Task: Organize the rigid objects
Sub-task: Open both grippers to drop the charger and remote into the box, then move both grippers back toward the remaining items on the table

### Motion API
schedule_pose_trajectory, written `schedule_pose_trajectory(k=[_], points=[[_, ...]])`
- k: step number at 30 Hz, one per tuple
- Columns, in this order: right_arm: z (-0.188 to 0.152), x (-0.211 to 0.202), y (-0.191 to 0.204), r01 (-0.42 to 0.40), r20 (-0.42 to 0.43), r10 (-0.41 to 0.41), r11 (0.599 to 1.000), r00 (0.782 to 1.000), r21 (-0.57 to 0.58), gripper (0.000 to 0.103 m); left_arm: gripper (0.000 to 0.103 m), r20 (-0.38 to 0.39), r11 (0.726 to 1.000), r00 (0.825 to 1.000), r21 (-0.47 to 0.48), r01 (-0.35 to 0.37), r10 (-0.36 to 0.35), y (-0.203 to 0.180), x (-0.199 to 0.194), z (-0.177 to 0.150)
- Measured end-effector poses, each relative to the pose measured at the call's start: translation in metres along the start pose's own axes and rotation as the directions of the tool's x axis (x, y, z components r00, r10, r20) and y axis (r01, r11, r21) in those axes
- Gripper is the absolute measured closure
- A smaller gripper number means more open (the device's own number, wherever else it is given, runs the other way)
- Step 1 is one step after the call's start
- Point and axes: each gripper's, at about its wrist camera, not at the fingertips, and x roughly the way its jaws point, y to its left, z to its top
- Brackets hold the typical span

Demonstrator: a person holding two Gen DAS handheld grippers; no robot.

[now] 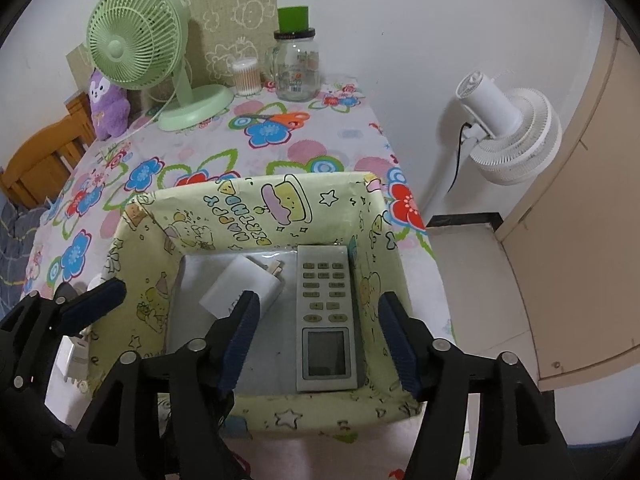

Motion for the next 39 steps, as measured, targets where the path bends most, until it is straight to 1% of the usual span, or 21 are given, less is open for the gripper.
schedule_pose_trajectory(k=[3, 7, 16, 19, 21, 25, 29, 36, 39], points=[[-0.002, -0.008, 0.001, 0.004, 0.008, -0.004, 1.0, 1.0, 0.004, 0.033, 0.014, 0.013, 1.0, 1.0, 0.012, -0.002, 0.002, -0.001, -0.009, -0.003], [-0.007, -0.017, 0.003, -0.011, 0.016, 0.011, 1.0, 1.0, 0.007, 0.031, 0.012, 0.034, 0.999, 0.999, 0.034, -0.007, 0.006, -0.001, -0.022, -0.008], [-0.021, -0.04, 0.014, -0.003, 0.054, 0.003, 1.0, 0.999, 0.016, 0.018, 0.011, 0.08, 0.998, 0.997, 0.055, -0.004, 0.0, 0.008, -0.048, -0.022], [-0.024, -0.046, 0.018, 0.002, 0.062, -0.003, 1.0, 0.998, 0.013, 0.016, 0.011, 0.097, 0.998, 0.995, 0.065, 0.026, -0.033, 0.012, -0.056, -0.027], [-0.026, -0.051, 0.024, 0.025, 0.075, -0.025, 1.0, 0.997, 0.006, 0.014, 0.011, 0.102, 0.997, 0.994, 0.066, 0.042, -0.048, 0.016, -0.06, -0.03], [-0.03, -0.059, 0.035, 0.054, 0.098, -0.053, 0.998, 0.994, -0.013, 0.013, 0.006, 0.114, 0.998, 0.993, 0.063, 0.025, -0.033, 0.022, -0.067, -0.037], [-0.034, -0.065, 0.045, 0.058, 0.109, -0.055, 0.998, 0.992, -0.024, 0.013, 0.005, 0.13, 0.998, 0.991, 0.061, 0.018, -0.026, 0.03, -0.076, -0.045], [-0.043, -0.08, 0.066, 0.053, 0.139, -0.046, 0.998, 0.989, -0.045, 0.013, 0.002, 0.152, 0.999, 0.988, 0.033, -0.003, -0.002, 0.051, -0.091, -0.06], [-0.048, -0.086, 0.075, 0.032, 0.152, -0.023, 0.998, 0.988, -0.056, 0.013, 0.001, 0.162, 1.0, 0.987, 0.025, -0.011, 0.007, 0.058, -0.097, -0.067]])
